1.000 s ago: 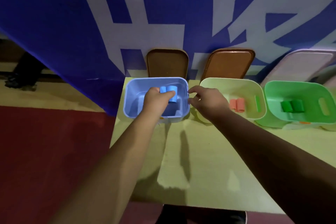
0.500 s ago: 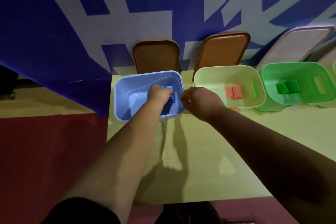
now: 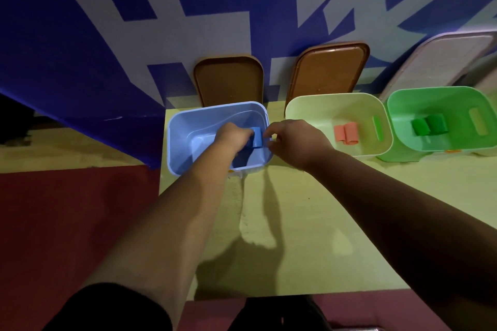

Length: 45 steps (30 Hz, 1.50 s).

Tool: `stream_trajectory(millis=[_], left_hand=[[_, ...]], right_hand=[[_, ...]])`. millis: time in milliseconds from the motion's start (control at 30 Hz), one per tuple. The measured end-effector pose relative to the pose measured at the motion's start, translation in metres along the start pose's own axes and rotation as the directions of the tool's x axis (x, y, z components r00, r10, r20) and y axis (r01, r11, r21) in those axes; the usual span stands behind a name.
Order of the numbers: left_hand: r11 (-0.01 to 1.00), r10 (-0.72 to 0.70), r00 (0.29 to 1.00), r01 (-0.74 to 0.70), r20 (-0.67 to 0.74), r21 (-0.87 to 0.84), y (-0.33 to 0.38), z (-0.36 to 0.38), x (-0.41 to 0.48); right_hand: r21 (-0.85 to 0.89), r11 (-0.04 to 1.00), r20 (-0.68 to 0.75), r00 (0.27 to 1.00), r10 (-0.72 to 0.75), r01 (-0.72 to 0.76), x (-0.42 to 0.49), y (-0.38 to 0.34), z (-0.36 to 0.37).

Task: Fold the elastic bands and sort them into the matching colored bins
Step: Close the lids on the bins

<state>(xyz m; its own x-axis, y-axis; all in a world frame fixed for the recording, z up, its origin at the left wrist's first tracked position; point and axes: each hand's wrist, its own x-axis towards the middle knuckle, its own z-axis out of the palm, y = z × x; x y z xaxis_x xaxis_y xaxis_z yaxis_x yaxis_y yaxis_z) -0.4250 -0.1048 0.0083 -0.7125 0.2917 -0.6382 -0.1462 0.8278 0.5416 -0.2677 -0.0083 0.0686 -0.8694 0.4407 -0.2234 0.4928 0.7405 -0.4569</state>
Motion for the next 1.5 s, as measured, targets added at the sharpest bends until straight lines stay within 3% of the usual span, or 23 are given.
stream_trajectory(millis=[133,367,433,600,800,967,1100,1267,1400,1500], left_hand=[[0.998,0.009,0.999,-0.006,-0.040,0.065,-0.012,-0.018,0.000],[0.989,0.036,0.999,-0.035,0.007,-0.143,-0.019,-0.056,-0.054],[0.981,0.059,0.998,-0.062,-0.019,-0.186,-0.024,-0.064,-0.063],[0.951,0.144,0.989,-0.146,-0.029,-0.273,-0.026,-0.091,-0.086],[0.928,0.174,0.978,-0.201,-0.113,-0.315,-0.026,-0.106,-0.100],[0.893,0.206,0.965,-0.254,-0.164,-0.371,-0.012,-0.109,-0.112],[0.740,0.089,0.990,-0.142,-0.114,-0.658,0.003,-0.113,-0.117],[0.341,0.104,0.993,0.017,0.056,-0.940,0.005,-0.127,-0.121],[0.287,0.005,0.999,0.049,0.053,-0.957,-0.012,-0.130,-0.117],[0.269,-0.053,0.997,0.071,0.059,-0.961,-0.033,-0.133,-0.115]], right_hand=[[0.063,0.996,-0.035,0.998,0.061,-0.058,0.016,-0.007,-0.011],[0.409,0.902,-0.174,0.959,0.224,-0.136,0.049,-0.028,-0.032],[0.413,0.898,-0.192,0.949,0.251,-0.154,0.060,-0.031,-0.036],[0.311,0.925,-0.022,0.971,0.238,-0.219,0.087,-0.035,-0.044],[0.441,0.883,-0.033,0.980,0.194,-0.160,0.091,-0.035,-0.050],[0.323,0.944,-0.051,0.995,0.084,-0.063,0.078,-0.047,-0.049],[0.267,0.961,-0.192,0.981,-0.017,0.070,0.061,-0.061,-0.046],[0.217,0.928,-0.298,0.926,-0.233,0.303,0.030,-0.085,-0.045],[0.168,0.905,-0.169,0.916,-0.365,0.391,0.010,-0.094,-0.042],[0.139,0.936,-0.167,0.939,-0.300,0.323,0.007,-0.083,-0.045]])
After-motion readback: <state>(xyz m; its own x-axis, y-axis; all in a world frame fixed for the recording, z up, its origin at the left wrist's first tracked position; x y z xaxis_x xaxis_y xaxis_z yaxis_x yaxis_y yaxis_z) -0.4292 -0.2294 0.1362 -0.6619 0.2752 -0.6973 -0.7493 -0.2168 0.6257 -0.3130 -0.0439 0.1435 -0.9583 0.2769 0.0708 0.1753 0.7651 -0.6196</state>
